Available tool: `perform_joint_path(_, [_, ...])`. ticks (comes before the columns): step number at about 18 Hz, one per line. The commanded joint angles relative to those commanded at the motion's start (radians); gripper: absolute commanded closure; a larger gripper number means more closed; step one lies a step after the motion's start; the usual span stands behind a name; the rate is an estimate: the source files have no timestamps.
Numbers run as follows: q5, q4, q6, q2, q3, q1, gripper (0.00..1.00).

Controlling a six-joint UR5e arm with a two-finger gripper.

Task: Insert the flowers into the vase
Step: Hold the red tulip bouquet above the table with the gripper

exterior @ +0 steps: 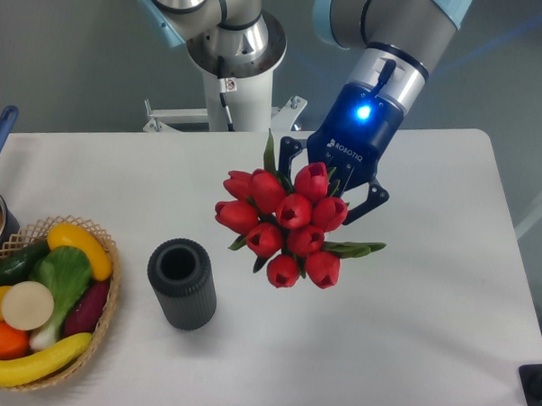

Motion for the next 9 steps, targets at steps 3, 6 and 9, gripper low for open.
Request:
perform_joint_path(3, [0.003,0.0,0.0,0.011,-0.009,-0.008,0.66])
perform_joint_path(6, [0.002,0.0,0.0,0.006,0.002,-0.006,0.66])
perform_joint_path(9, [0.002,0.0,0.002,0.006,0.0,-0.006,0.66])
